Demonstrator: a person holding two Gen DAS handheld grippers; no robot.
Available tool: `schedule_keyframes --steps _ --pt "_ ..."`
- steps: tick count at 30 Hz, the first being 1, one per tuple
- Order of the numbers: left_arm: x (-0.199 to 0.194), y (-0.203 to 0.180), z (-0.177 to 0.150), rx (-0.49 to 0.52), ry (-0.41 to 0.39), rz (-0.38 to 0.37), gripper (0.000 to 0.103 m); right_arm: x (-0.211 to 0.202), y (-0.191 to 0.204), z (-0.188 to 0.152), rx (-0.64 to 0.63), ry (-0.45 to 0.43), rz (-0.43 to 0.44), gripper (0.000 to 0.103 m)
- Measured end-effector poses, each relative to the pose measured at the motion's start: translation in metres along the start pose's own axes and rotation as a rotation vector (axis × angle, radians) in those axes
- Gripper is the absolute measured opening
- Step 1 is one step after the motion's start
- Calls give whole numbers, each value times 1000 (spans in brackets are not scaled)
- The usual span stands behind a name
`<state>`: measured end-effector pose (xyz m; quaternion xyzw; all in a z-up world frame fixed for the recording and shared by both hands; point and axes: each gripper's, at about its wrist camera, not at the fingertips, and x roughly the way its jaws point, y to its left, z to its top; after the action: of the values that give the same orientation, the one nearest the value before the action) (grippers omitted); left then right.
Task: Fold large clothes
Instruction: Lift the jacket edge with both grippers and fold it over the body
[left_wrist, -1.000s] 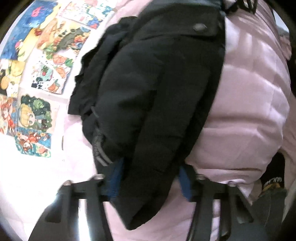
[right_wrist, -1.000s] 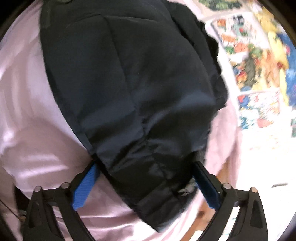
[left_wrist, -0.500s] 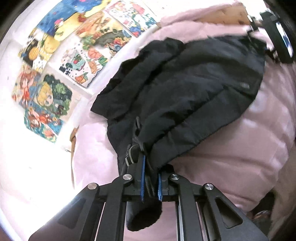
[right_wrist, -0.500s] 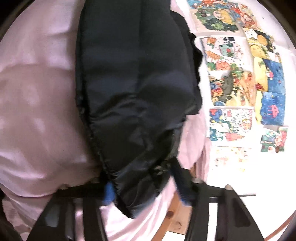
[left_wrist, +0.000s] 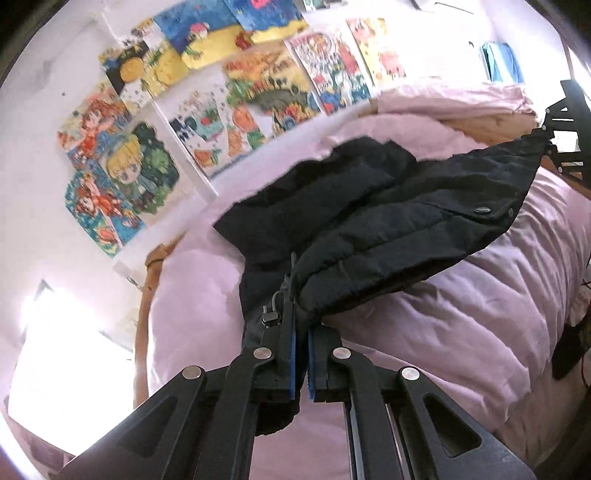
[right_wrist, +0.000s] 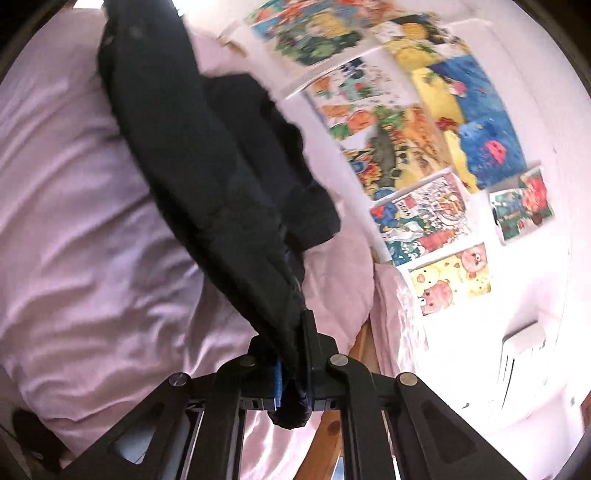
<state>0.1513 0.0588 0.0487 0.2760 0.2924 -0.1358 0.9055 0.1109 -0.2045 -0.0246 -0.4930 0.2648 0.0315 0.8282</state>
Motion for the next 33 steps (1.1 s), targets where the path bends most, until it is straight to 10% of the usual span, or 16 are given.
schedule_keyframes --steps 13,33 --pt "-66 6 -8 -38 -65 -56 3 -81 -26 3 123 -40 94 8" --pt "34 87 129 -152 -186 158 3 59 -164 88 399 -130 -34 8"
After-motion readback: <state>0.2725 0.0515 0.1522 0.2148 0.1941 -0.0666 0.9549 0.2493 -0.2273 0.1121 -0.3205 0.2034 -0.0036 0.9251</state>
